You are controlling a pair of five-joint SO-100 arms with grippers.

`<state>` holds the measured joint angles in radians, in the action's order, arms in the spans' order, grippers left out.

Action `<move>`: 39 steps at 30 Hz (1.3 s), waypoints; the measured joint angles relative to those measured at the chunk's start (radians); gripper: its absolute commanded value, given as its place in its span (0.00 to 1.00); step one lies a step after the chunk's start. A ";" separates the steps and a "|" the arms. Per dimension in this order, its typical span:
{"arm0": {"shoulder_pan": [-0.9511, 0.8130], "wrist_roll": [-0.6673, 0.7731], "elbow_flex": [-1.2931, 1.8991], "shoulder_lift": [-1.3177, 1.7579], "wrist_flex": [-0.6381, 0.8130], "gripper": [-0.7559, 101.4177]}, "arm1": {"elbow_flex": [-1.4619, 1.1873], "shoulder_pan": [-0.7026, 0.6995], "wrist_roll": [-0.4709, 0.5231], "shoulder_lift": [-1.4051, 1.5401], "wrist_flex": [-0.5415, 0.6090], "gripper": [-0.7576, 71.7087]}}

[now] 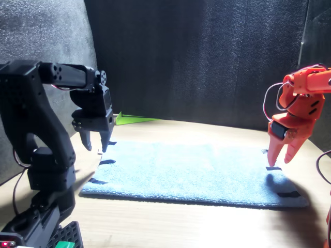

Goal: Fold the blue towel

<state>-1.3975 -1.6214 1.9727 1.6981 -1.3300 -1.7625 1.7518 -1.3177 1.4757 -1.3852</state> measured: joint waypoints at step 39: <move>-0.003 -0.055 0.058 -0.094 0.005 0.23 | -0.051 -0.063 0.054 -0.100 0.060 0.34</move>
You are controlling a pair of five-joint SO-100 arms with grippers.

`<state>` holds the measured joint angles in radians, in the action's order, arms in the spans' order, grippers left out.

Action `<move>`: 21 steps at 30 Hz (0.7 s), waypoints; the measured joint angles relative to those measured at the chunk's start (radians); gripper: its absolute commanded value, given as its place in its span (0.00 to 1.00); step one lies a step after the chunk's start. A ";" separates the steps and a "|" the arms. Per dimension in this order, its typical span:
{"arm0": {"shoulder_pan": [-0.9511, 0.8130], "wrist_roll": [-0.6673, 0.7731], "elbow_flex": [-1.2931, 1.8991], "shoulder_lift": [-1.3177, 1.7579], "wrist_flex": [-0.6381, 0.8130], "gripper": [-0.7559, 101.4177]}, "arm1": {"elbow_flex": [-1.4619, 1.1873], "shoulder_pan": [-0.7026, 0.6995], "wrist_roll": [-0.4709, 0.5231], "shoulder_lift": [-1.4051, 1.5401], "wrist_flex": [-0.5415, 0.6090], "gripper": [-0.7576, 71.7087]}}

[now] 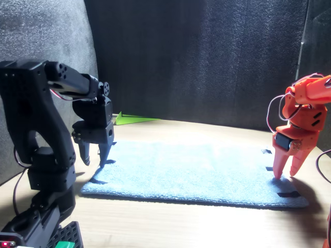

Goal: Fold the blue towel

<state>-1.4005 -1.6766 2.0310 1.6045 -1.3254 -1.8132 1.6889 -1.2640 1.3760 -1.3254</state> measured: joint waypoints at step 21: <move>0.074 -0.041 -0.040 -0.078 -0.038 0.22 | 0.006 0.008 0.002 -0.037 -0.002 0.34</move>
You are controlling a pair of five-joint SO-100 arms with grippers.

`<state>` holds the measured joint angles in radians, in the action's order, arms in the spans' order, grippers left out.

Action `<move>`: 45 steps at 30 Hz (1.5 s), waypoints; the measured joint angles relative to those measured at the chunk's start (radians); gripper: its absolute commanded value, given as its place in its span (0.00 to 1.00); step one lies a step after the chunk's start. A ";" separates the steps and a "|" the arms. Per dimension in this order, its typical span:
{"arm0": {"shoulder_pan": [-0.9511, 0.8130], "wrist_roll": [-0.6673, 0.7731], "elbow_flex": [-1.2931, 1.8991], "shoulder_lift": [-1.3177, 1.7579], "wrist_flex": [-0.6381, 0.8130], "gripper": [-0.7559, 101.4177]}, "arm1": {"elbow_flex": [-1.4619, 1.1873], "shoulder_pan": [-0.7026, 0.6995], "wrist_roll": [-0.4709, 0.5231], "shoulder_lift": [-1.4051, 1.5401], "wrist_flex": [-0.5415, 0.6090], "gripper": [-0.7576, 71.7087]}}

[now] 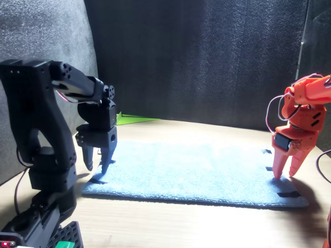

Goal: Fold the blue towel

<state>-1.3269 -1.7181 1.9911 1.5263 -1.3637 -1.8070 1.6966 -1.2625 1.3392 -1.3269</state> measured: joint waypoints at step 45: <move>-0.032 -0.009 0.005 -0.015 0.018 0.01 | 0.000 0.037 -0.002 -0.012 -0.011 0.01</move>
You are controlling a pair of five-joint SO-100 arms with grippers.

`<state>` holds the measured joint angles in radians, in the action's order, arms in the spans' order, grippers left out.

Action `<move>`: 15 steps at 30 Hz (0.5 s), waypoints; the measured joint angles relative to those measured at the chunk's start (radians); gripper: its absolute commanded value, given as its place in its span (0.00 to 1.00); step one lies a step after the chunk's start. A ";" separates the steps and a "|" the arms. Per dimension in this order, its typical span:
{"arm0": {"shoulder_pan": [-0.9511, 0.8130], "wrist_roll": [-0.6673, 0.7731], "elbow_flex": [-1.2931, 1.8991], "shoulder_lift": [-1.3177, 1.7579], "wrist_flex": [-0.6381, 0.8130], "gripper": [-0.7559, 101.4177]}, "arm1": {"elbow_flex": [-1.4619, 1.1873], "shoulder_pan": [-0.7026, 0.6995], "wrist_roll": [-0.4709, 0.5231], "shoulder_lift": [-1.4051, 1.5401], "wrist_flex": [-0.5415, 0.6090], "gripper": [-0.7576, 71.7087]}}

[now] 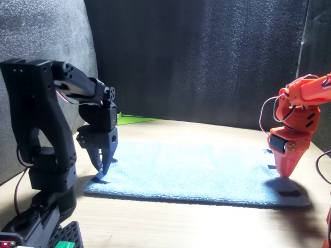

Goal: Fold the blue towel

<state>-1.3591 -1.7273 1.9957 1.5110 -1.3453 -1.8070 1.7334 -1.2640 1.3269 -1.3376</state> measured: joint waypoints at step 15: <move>-0.005 0.005 -0.008 0.006 -0.009 0.01 | -0.031 0.049 -0.017 0.067 -0.018 0.01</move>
<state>-1.3637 -1.7227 1.9880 1.5171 -1.3545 -1.8377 1.7825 -1.2809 1.3944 -1.3560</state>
